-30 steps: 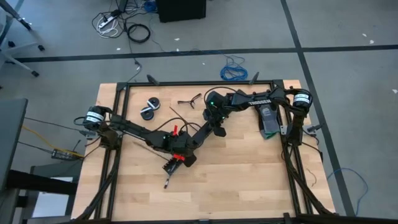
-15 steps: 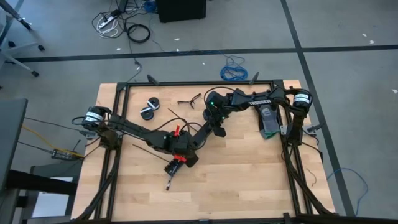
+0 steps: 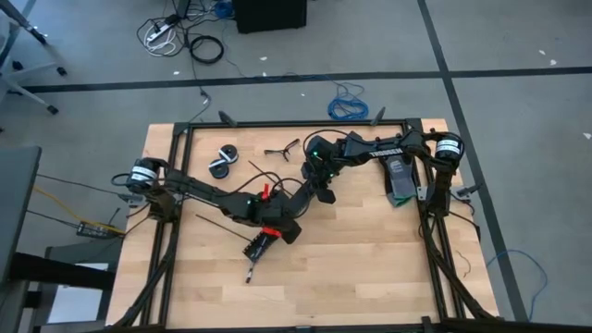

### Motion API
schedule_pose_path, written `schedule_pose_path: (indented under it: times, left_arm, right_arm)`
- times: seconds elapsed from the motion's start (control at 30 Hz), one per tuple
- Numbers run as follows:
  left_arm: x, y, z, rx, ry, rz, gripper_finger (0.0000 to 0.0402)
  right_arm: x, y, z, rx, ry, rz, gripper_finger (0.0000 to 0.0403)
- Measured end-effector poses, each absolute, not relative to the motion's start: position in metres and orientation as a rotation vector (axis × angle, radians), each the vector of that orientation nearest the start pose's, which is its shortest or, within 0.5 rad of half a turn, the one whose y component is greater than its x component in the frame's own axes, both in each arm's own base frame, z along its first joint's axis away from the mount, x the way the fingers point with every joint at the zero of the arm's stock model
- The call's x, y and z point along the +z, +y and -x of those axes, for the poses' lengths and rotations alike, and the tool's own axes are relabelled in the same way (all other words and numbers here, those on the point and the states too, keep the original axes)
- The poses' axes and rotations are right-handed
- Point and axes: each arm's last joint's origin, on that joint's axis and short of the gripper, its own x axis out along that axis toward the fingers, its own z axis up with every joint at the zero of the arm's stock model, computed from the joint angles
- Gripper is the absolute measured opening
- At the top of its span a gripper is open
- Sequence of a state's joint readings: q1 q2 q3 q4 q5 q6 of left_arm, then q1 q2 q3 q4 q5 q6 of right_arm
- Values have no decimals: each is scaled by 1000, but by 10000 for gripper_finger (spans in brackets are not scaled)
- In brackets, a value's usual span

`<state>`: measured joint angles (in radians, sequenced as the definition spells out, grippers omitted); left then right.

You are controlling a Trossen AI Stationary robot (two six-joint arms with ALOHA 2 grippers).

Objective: Ziptie cables
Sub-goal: Insert the black cover of the black cable duct

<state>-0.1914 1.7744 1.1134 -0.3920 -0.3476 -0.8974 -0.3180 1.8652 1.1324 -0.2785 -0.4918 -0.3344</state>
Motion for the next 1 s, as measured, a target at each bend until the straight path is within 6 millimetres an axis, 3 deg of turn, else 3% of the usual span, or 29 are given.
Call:
schedule_pose_path:
  times: [0.37,0.67,1.0]
  left_arm:
    - [144,-46,-347,671,983,504,356]
    - [142,-46,-346,689,987,509,347]
    - [142,-45,-346,701,989,523,306]
  right_arm:
    - [158,-102,-354,329,875,-71,0]
    - [158,-102,-355,330,869,-70,0]
    - [159,-93,-358,345,862,-68,0]
